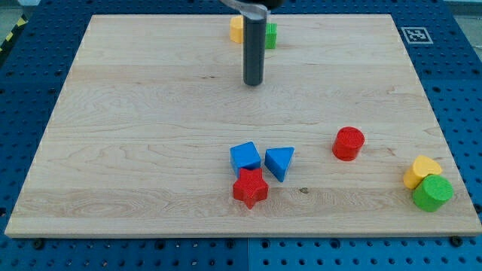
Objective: Place the green circle parallel to the green star
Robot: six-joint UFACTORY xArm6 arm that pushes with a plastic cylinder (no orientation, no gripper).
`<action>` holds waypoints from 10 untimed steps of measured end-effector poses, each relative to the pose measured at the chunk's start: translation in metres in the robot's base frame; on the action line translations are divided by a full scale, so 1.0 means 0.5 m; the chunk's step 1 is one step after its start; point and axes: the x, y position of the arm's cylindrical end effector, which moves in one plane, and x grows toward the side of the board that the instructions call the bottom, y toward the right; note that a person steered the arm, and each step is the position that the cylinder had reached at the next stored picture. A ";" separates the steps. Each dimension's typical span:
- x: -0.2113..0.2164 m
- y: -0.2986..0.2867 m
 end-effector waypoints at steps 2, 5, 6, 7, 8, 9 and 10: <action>0.165 0.005; 0.189 0.102; 0.229 0.134; 0.252 0.164; 0.280 0.182; 0.312 0.201; 0.343 0.224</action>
